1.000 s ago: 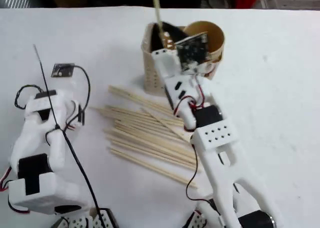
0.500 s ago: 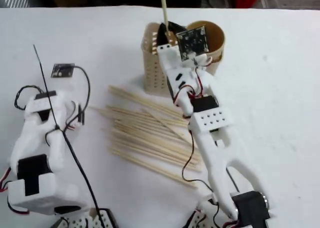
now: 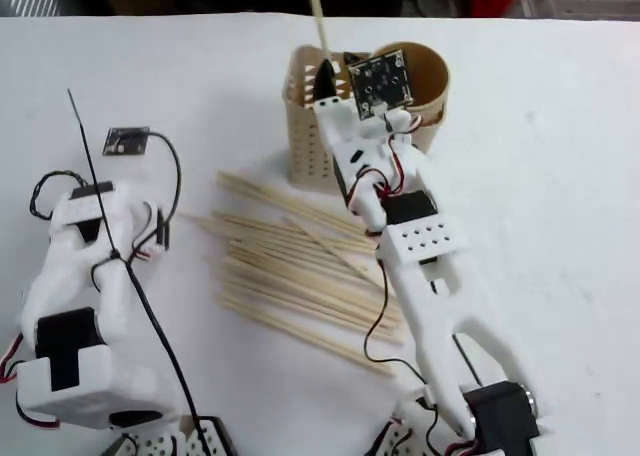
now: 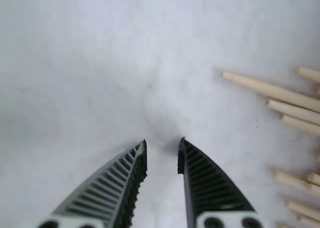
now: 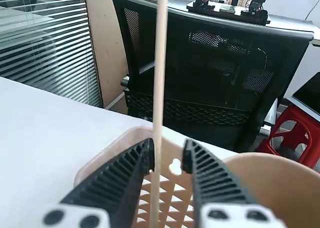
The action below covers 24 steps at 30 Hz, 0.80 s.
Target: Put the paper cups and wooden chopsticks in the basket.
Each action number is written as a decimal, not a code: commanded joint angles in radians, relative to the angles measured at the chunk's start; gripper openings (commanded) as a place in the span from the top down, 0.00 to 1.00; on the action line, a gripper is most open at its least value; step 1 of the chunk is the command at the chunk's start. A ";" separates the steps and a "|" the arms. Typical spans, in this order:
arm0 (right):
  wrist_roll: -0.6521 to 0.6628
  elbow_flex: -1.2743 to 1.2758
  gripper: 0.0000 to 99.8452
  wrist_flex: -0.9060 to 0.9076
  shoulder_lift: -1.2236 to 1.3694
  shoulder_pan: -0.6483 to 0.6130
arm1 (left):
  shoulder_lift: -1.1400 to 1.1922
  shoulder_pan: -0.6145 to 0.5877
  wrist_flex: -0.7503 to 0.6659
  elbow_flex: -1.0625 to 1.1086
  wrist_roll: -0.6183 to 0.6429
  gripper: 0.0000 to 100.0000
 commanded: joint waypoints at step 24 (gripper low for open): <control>0.305 -0.092 0.86 1.336 -0.489 -0.255 | -0.012 -0.042 -0.037 -0.009 0.072 0.88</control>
